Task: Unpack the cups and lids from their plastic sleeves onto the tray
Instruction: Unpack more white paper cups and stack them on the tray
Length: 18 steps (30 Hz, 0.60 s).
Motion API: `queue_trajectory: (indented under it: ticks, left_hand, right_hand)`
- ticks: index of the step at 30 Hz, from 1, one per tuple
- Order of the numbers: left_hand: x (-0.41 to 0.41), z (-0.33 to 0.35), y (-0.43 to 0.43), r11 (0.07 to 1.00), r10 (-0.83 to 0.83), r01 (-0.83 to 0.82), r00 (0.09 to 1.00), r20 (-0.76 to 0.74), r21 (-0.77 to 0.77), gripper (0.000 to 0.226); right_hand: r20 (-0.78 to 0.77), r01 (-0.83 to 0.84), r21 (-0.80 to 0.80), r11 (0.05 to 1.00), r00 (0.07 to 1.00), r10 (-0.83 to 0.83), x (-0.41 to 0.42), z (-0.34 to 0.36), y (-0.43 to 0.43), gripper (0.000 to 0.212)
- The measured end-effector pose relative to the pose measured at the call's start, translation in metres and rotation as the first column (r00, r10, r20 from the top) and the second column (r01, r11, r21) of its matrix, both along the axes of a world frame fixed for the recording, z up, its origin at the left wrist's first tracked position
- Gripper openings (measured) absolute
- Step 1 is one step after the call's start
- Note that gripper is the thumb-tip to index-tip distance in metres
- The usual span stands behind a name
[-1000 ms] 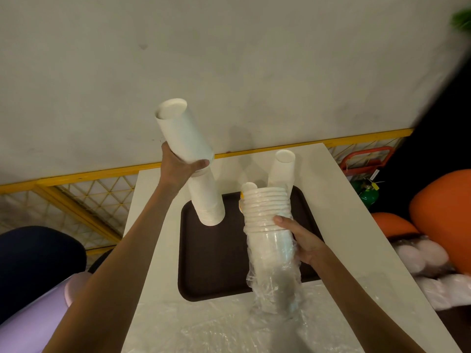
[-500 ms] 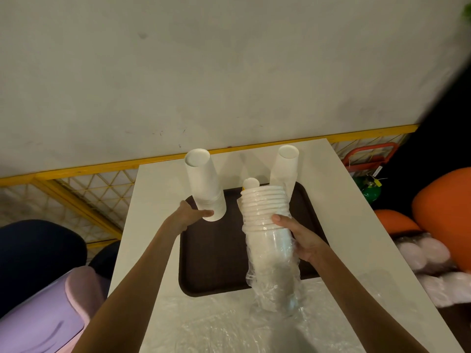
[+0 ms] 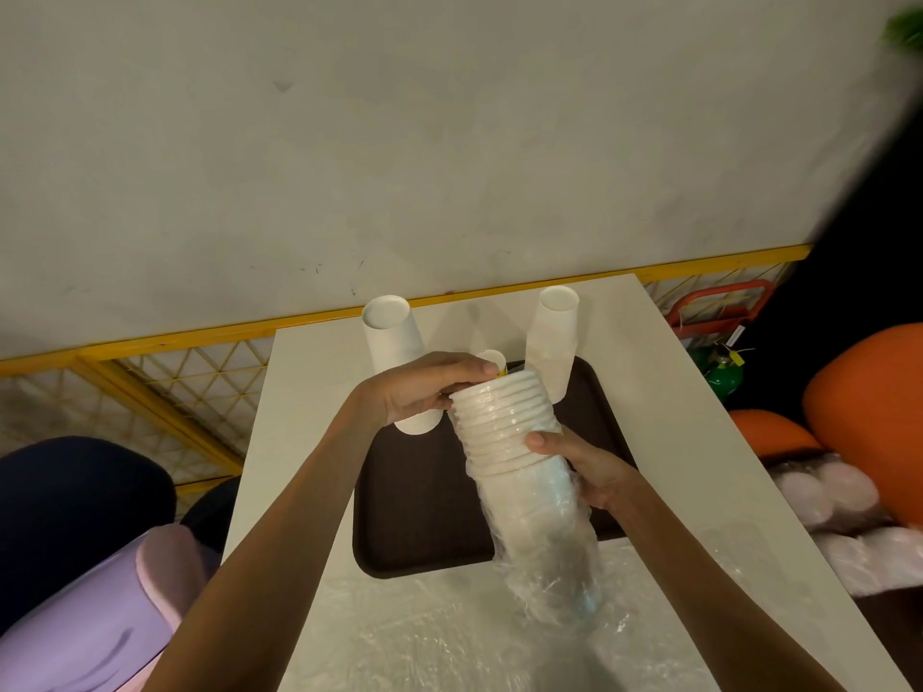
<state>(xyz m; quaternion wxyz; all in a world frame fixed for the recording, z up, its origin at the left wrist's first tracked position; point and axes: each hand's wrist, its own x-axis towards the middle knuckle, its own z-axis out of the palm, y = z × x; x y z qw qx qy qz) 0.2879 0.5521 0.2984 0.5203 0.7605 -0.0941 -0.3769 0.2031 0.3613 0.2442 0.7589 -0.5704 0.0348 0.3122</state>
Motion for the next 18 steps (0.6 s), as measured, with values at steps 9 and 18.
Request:
queue_trajectory:
  ticks: [9, 18]
  left_hand:
    - [-0.007, 0.002, -0.005, 0.983, -0.164, 0.161, 0.986, 0.026, 0.085, 0.067]
    - [-0.011, -0.002, -0.009, 0.964, -0.220, 0.205, 0.972, 0.077, 0.167, 0.072]
  right_hand:
    - [0.005, -0.024, 0.050, 0.998, 1.000, 0.024, -0.007, 0.007, 0.003, 0.110]
    - [0.023, -0.019, 0.078, 0.997, 1.000, 0.017, -0.005, 0.005, 0.005, 0.111]
